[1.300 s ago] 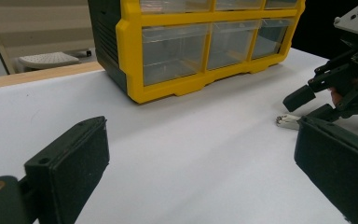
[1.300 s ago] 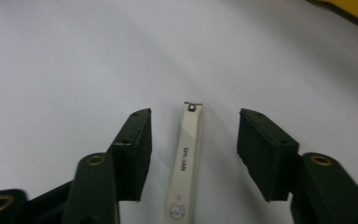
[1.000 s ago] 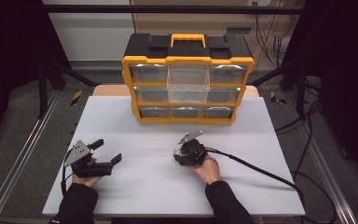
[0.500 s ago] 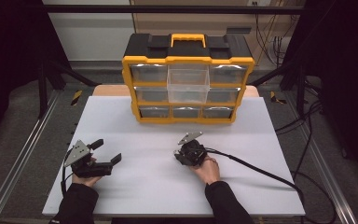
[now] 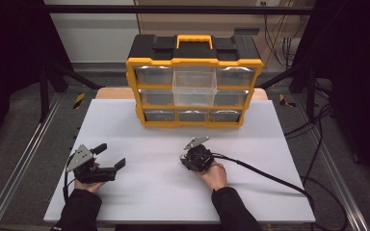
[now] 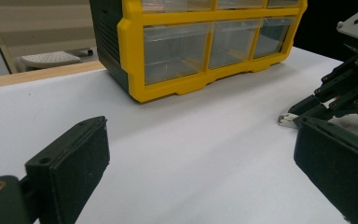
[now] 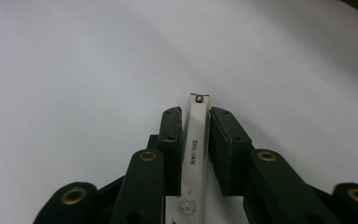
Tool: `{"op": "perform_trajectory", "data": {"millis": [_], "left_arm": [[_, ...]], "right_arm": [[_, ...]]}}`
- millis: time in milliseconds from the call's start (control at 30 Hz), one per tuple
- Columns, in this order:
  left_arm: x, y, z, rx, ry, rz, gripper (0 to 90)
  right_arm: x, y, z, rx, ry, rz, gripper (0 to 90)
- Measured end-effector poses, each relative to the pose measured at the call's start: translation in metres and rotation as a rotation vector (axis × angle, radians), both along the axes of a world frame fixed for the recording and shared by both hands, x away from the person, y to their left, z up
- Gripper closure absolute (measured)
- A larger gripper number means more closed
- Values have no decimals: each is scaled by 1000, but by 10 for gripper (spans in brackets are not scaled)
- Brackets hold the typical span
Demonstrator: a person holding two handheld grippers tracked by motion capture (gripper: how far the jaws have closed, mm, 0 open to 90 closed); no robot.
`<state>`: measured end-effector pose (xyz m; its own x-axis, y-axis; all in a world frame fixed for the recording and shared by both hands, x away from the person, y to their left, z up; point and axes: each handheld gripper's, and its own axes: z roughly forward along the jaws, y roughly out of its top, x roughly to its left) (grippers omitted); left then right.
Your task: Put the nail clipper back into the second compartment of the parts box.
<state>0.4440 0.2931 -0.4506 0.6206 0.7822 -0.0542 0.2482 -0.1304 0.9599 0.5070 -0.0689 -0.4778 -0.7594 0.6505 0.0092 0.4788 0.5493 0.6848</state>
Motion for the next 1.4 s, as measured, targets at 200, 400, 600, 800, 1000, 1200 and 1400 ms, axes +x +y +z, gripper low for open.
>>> {"op": "perform_trajectory", "data": {"millis": [200,400,600,800,1000,1200,1400], "left_arm": [[0,0,0,4,-1,0,33],[0,0,0,7,-2,0,33],[0,0,0,4,-1,2,33],[0,0,0,6,-1,1,33],[0,0,0,8,-2,1,33],[0,0,0,9,-1,1,33],[0,0,0,9,-1,1,33]], "right_arm": [[1,0,0,0,7,-7,770],[0,0,1,1,9,-8,772],[0,0,1,2,8,-5,773],[1,-1,1,1,12,-3,773],[2,-2,4,-7,10,-2,773],[1,-3,7,-4,11,7,774],[1,-5,12,4,12,13,773]]}}
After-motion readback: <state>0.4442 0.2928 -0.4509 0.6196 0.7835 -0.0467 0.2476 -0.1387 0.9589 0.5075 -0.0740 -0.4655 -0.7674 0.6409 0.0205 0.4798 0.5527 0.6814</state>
